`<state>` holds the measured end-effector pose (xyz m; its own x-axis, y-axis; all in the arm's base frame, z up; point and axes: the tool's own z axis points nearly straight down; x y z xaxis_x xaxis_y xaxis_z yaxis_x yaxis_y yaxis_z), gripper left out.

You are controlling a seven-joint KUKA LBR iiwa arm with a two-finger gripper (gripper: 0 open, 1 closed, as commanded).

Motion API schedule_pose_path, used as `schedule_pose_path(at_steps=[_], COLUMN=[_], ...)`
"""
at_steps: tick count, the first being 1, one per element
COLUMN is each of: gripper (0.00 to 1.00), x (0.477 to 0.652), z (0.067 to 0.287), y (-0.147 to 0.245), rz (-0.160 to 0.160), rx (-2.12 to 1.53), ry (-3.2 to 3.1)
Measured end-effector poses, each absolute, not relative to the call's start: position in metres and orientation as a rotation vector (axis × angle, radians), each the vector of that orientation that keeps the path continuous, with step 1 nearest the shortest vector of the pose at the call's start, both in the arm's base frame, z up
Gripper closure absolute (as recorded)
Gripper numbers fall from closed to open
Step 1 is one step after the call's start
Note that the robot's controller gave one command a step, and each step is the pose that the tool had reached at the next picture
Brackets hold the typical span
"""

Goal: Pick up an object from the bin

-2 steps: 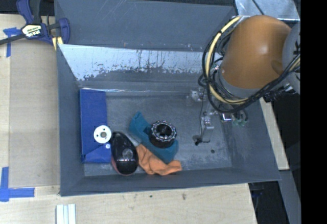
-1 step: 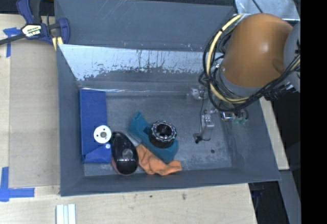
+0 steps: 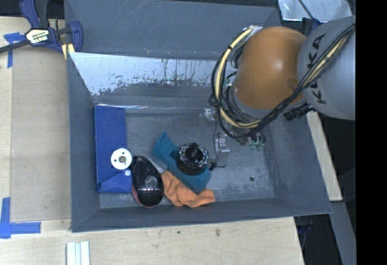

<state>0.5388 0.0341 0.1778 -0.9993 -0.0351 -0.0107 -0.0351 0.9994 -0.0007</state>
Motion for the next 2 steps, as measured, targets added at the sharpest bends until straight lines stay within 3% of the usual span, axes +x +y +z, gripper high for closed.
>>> schedule_pose_path(at_steps=[1, 2], gripper=[0.0, 0.0], x=[0.512, 0.504], z=[0.141, 0.117], y=[0.053, 0.079], rz=[0.001, 0.001], rx=[0.052, 0.01], ry=[3.134, 3.136])
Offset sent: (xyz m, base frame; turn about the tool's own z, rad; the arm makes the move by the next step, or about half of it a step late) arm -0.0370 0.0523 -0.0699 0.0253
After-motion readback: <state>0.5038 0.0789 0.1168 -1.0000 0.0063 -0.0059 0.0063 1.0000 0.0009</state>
